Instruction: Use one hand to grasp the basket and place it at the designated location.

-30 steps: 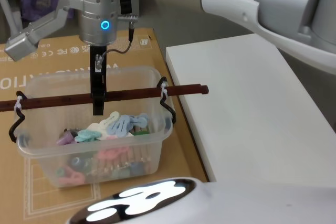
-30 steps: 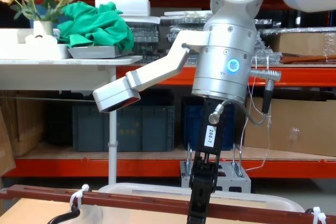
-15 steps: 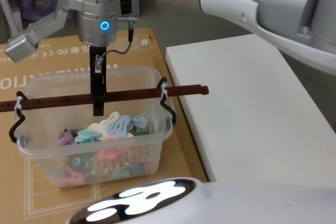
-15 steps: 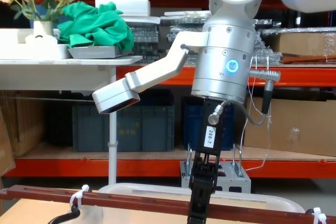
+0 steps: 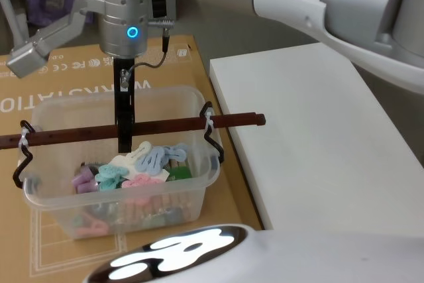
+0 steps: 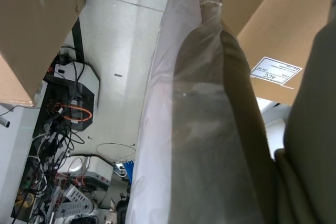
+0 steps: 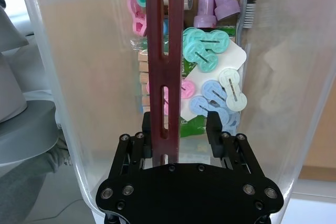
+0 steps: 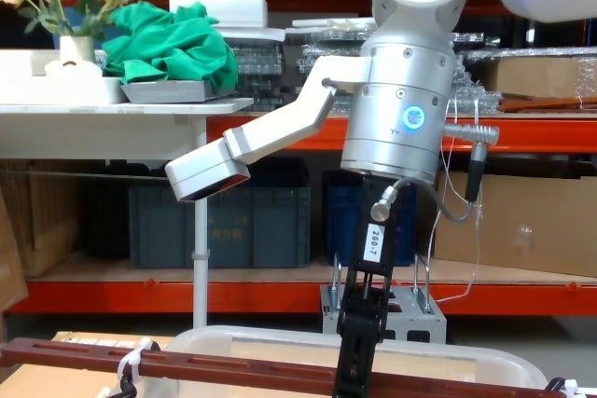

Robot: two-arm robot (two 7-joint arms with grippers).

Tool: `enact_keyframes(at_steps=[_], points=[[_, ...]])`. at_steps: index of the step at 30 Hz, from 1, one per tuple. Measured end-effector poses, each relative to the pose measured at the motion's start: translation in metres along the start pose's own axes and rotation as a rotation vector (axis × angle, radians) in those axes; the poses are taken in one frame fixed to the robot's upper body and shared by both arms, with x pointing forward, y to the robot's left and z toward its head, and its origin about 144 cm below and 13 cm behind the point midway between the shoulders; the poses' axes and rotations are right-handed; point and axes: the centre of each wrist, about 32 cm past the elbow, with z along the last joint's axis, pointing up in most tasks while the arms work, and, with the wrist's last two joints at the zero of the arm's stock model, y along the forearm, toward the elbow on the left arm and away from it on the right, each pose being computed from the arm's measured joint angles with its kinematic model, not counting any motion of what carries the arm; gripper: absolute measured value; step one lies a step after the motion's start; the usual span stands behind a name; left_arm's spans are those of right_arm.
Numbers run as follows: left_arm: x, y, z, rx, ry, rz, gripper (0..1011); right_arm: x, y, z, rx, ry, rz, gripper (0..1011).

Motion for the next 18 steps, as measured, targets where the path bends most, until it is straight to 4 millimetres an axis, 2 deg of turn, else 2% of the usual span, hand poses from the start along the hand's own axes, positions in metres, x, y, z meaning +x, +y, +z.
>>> enact_keyframes(at_steps=[8,13,14,18], points=[[0.0,0.0,0.0,0.0,0.0,0.0,0,-0.0002,-0.0003,0.0,-0.001,0.0,-0.001,831],[0.0,0.0,0.0,0.0,0.0,0.0,0,-0.0002,-0.0004,-0.0001,-0.001,0.0,-0.001,941],[0.0,0.0,0.0,0.0,0.0,0.0,0,-0.0002,-0.0004,-0.0001,-0.001,0.0,-0.001,993],[0.0,0.0,0.0,0.0,0.0,0.0,0,-0.0003,-0.0004,-0.0001,-0.001,0.0,-0.001,1000]])
